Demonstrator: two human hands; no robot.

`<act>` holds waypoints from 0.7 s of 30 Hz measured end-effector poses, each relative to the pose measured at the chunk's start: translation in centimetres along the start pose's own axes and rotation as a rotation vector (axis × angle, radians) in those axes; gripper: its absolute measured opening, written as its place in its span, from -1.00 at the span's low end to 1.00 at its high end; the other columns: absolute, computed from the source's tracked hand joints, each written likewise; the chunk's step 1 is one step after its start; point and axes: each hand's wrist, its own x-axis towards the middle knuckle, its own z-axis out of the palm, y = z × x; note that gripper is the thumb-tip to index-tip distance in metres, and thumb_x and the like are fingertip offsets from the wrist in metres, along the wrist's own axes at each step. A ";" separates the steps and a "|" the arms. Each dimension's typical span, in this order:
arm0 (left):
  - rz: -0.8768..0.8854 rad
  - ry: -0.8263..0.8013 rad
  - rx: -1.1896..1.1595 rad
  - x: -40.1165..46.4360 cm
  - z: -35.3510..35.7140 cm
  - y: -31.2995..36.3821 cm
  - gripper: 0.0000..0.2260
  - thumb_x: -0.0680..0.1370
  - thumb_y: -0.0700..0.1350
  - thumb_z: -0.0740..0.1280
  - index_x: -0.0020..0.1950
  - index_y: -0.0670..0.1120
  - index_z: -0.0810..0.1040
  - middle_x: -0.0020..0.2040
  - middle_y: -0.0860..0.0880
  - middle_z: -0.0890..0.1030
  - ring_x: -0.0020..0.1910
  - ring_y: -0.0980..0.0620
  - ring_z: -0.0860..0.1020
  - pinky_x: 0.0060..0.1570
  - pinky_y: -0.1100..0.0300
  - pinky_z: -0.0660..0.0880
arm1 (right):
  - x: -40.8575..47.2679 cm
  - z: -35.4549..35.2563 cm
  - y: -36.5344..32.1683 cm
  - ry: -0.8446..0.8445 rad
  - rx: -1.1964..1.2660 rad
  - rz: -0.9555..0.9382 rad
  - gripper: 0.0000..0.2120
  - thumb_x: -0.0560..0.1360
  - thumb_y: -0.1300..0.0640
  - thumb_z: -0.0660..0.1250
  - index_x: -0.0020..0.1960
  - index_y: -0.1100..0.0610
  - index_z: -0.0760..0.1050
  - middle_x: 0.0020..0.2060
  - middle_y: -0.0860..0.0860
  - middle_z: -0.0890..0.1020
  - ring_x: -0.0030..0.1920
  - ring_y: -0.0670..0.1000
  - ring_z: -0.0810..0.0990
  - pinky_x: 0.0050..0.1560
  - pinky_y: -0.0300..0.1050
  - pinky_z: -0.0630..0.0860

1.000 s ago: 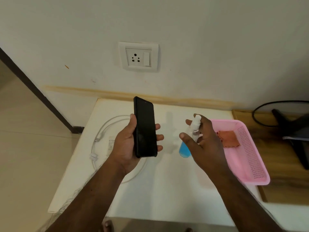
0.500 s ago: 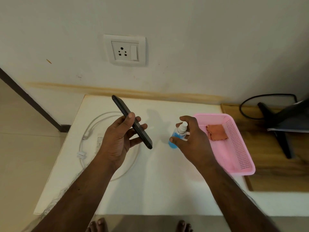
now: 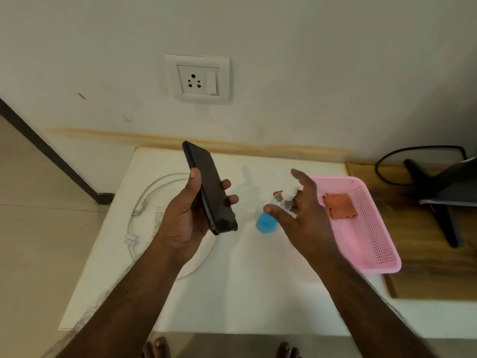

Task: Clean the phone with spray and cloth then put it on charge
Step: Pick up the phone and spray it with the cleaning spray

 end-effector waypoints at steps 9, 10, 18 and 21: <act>-0.025 -0.053 0.056 0.4 -0.6 -0.5 -0.42 0.52 0.34 0.20 0.42 0.03 0.49 0.26 -0.22 0.62 0.07 -0.23 0.63 -0.01 -0.08 0.60 | -0.4 0.0 -1.5 0.071 0.060 -0.141 -0.41 0.48 -0.45 0.18 0.46 -0.46 0.08 0.01 -0.25 0.54 0.01 -0.08 0.65 0.05 -0.01 0.65; -0.025 -0.062 0.050 0.4 -0.7 -0.5 -0.42 0.53 0.34 0.20 0.42 0.03 0.49 0.26 -0.22 0.61 0.05 -0.22 0.63 -0.03 -0.07 0.61 | -0.3 0.0 -1.6 0.055 0.079 -0.135 -0.43 0.48 -0.44 0.18 0.45 -0.46 0.11 0.00 -0.19 0.56 -0.01 -0.03 0.67 0.04 0.08 0.66; -0.046 -0.075 0.043 0.5 -0.4 -0.4 -0.44 0.55 0.34 0.18 0.40 0.04 0.52 0.25 -0.24 0.61 -0.01 -0.21 0.62 -0.08 -0.03 0.58 | -0.3 -0.5 -1.8 0.005 0.323 -0.137 -0.58 0.55 -0.23 0.20 0.39 -0.44 0.25 -0.28 -0.11 0.57 -0.30 -0.01 0.64 -0.34 -0.15 0.63; -0.077 -0.060 0.064 0.3 -0.1 -0.4 -0.48 0.58 0.33 0.13 0.33 0.03 0.58 0.23 -0.25 0.62 -0.06 -0.20 0.62 -0.10 -0.03 0.54 | -0.6 -0.5 -1.9 -0.034 0.292 -0.153 -0.50 0.50 -0.34 0.24 0.42 -0.40 0.24 -0.26 -0.07 0.58 -0.30 0.00 0.64 -0.30 -0.07 0.65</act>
